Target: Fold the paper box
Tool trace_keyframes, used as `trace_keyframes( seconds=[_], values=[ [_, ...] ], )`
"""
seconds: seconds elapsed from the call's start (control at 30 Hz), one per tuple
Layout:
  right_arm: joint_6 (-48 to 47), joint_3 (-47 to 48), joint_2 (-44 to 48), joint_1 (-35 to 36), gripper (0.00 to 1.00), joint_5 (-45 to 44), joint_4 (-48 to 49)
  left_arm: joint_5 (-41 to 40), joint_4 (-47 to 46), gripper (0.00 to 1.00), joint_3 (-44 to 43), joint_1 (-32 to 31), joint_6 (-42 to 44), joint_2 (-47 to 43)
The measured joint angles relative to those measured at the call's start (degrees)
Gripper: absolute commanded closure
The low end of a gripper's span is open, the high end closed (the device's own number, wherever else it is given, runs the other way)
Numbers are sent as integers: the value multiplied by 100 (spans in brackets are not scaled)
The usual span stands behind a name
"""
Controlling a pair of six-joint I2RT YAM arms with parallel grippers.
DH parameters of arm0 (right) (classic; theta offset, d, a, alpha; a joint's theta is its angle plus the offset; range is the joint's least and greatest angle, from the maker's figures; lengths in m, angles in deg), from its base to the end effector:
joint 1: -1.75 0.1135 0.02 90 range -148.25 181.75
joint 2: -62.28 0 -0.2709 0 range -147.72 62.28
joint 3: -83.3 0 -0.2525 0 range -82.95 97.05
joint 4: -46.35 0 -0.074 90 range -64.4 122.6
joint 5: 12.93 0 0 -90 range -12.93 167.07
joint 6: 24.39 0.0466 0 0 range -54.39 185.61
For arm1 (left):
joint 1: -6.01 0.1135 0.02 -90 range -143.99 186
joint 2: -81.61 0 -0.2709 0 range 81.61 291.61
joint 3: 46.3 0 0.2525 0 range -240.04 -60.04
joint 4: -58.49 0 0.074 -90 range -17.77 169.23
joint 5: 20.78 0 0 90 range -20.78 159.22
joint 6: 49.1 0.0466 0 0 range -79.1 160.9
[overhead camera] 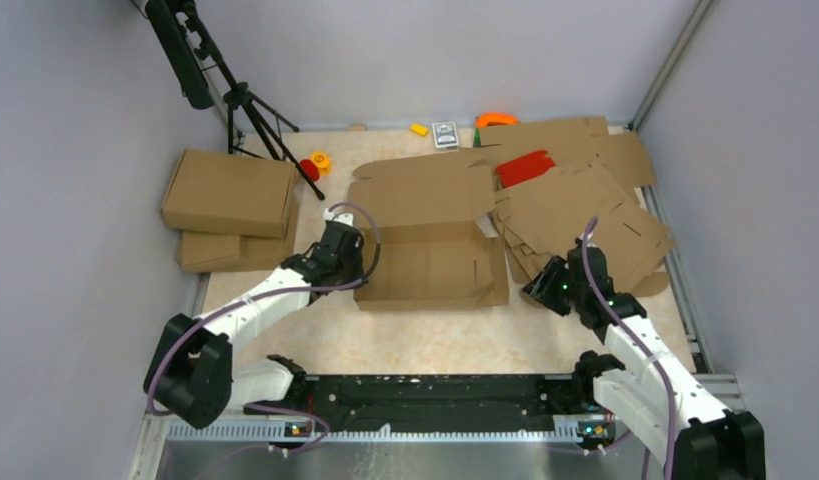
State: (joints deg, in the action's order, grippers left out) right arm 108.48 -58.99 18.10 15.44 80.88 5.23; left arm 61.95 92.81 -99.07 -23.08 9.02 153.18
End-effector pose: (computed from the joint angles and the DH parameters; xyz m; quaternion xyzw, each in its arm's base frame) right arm 0.1527 0.0404 0.1849 0.2231 0.9048 0.1986 0.3037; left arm 0.2174 -0.1142 0.1930 -0.0431 0.9460 -0.1083 0.3025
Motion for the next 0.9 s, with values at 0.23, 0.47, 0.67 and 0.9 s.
trace_keyframes(
  seconds=[0.23,0.47,0.67,0.9],
  values=[
    [431,-302,-433,-48,54,651,1097,435,-2,100,254,131,-122,-422],
    [990,-732,-929,-52,50,2103,3091,542,2,100,310,144,-122,-459],
    [1257,-868,-782,-63,50,2629,3897,656,-15,100,313,151,-122,-459],
    [1178,-815,-627,-39,51,2712,3762,813,-103,100,315,157,-81,-459]
  ],
)
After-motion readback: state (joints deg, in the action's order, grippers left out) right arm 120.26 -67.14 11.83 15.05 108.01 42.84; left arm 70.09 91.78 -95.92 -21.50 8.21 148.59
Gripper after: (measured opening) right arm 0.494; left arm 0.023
